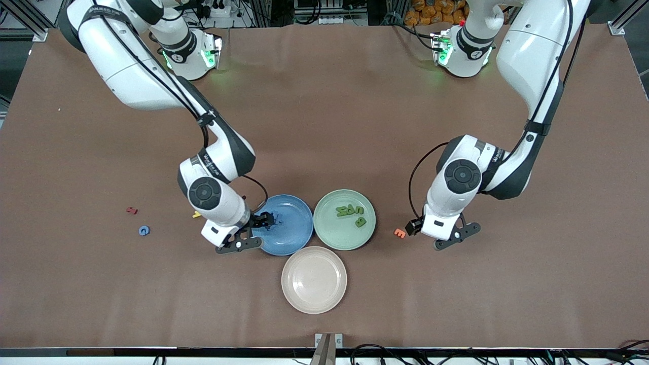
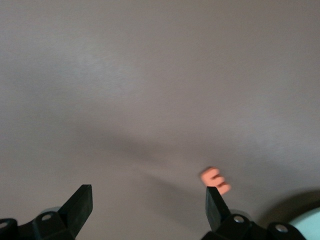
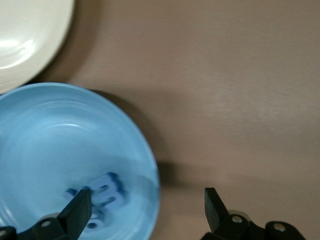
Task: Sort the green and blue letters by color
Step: 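Drop the 6 on the blue plate while the left gripper drops U on green, then move the right gripper to the blue G while the left gripper withdraws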
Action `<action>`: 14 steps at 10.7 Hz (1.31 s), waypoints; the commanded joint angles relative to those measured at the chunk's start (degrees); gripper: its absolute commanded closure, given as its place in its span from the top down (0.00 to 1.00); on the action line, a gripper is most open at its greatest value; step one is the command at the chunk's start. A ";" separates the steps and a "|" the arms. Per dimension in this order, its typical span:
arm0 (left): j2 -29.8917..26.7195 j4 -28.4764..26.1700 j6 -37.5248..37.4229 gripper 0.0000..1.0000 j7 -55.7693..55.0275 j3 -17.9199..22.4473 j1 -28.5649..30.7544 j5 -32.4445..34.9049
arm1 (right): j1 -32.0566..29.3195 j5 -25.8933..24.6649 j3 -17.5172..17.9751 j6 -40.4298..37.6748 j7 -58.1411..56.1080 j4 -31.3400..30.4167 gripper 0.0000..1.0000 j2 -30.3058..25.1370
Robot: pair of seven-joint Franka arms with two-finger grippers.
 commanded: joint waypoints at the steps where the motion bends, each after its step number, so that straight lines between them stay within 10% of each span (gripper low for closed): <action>1: -4.34 -3.56 -5.89 1.00 5.81 -0.91 3.71 -0.07 | -3.33 -0.40 0.72 -3.24 -4.41 0.86 1.00 -0.18; 10: -26.21 -26.13 -5.90 1.00 26.38 8.49 0.57 -14.12 | -19.32 -4.53 0.02 -7.38 -17.43 2.09 1.00 -1.59; 14: -32.73 -27.14 -6.16 1.00 26.83 9.81 -0.06 -16.34 | -22.67 -4.88 -0.06 -7.47 -18.48 4.72 1.00 -1.68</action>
